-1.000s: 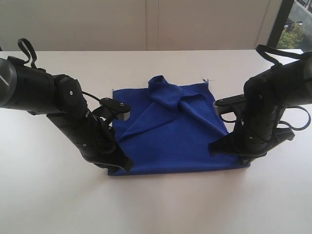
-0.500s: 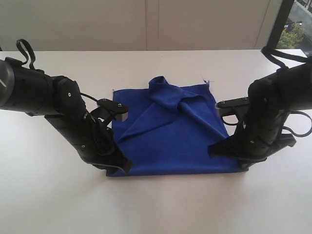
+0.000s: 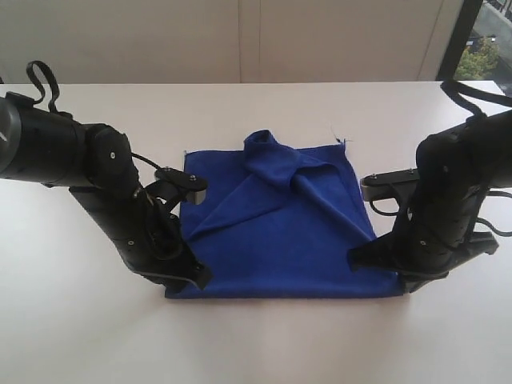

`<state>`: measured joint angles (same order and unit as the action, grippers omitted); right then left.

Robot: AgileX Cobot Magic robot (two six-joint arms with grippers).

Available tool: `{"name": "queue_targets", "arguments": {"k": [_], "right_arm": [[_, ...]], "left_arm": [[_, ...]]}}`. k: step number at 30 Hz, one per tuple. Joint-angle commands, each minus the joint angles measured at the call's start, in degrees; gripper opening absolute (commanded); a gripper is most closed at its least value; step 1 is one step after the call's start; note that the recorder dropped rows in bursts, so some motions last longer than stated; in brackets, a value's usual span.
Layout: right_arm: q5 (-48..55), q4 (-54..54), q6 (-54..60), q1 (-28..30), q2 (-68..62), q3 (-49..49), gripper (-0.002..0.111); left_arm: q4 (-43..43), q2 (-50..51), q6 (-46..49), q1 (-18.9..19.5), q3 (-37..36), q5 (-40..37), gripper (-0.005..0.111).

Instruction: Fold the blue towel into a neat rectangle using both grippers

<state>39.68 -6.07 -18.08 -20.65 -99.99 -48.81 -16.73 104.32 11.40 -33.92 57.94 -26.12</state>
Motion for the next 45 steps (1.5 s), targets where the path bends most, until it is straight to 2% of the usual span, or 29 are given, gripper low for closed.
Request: {"name": "queue_targets", "arguments": {"k": [1,9,19,23,28,32,35,37,42,45], "right_arm": [[2.4,0.1,0.8,0.0,0.7,0.3,0.000],[1.8,0.5,1.3,0.0,2.2,0.3,0.000],[1.0,0.1,2.9,0.0,7.7,-2.0,0.000],[0.7,0.1,4.7,0.1,7.8,-4.2,0.000],[-1.7,0.1,5.0,0.1,7.8,-6.4,0.000],[-3.7,0.2,5.3,1.3,7.8,-6.8,0.000],[-3.8,0.8,6.0,4.3,7.8,-7.8,0.000],[-2.6,4.7,10.2,7.1,7.8,-9.3,0.000],[5.6,21.5,30.3,13.8,7.8,-14.2,0.000],[6.0,23.3,32.1,16.6,7.8,-16.0,0.000]], "left_arm": [[2.2,0.4,-0.4,0.1,-0.9,-3.9,0.000],[2.2,-0.3,-0.4,0.1,-0.2,-4.8,0.000],[2.2,-5.4,-0.4,0.1,6.2,-11.5,0.000],[2.2,-6.1,-0.8,0.1,8.6,-10.5,0.000],[2.2,-5.5,-6.3,0.1,12.3,-6.4,0.000],[2.8,-2.7,-7.2,0.1,18.8,-9.6,0.000],[5.5,1.1,-8.8,0.1,25.1,-13.3,0.000],[8.1,4.0,-10.9,0.1,29.8,-15.4,0.000],[11.7,11.2,-14.4,0.1,41.4,-19.4,0.000],[11.7,15.8,-14.8,-0.3,47.8,-20.3,0.000]]}}
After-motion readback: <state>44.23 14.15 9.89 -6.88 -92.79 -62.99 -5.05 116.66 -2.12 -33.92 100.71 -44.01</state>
